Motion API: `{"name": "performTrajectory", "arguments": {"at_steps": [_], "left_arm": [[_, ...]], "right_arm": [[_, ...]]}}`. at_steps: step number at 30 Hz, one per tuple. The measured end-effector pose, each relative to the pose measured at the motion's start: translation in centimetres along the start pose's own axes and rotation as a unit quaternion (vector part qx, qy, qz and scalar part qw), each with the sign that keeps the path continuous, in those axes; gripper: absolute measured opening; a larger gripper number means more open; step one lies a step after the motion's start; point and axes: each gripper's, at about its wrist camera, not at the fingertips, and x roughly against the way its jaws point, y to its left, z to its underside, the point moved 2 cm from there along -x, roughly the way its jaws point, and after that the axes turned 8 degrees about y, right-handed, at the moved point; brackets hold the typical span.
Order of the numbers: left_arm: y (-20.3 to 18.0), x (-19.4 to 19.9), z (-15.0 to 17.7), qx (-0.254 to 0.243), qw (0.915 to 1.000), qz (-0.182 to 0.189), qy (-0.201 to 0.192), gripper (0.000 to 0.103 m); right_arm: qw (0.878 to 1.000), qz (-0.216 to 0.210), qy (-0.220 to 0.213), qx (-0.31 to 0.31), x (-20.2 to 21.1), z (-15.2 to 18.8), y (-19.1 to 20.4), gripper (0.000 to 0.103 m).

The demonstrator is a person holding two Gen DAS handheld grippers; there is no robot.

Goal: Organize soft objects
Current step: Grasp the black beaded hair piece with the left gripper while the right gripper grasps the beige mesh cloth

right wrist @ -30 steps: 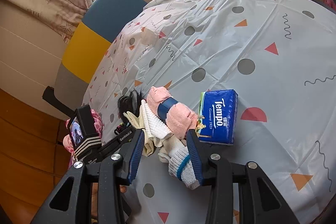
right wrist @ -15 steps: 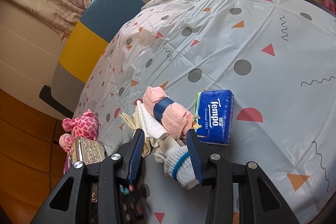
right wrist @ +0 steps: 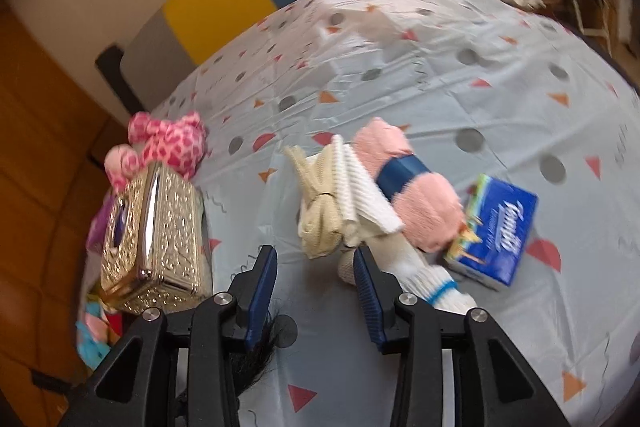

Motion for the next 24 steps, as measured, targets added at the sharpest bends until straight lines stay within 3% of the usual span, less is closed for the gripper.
{"name": "performTrajectory", "arguments": {"at_steps": [10,13,14,15,21,24], "left_arm": [[0.8,0.5,0.7,-0.002,0.9998,0.016,-0.01,0.037],[1.0,0.7,1.0,-0.003,0.9998,0.017,-0.011,0.037],[1.0,0.7,1.0,-0.002,0.9998,0.017,-0.012,0.038],[1.0,0.6,1.0,-0.002,0.9998,0.018,-0.012,0.038],[1.2,0.6,1.2,-0.001,0.9997,0.02,-0.016,0.038],[1.3,0.5,1.2,0.001,0.9996,0.021,-0.017,0.038]], "right_arm": [[0.984,0.123,0.019,0.125,-6.7,-5.4,4.4,0.037],[0.978,0.148,0.049,0.139,-9.6,-6.4,4.3,0.035],[0.977,0.147,0.059,0.142,-10.2,-6.4,4.2,0.029],[0.975,0.148,0.067,0.152,-10.5,-6.3,4.3,0.009],[0.987,0.076,0.035,0.139,-5.6,-5.2,4.5,0.005],[0.989,0.041,0.047,0.137,-3.3,-3.5,4.3,0.005]]}}
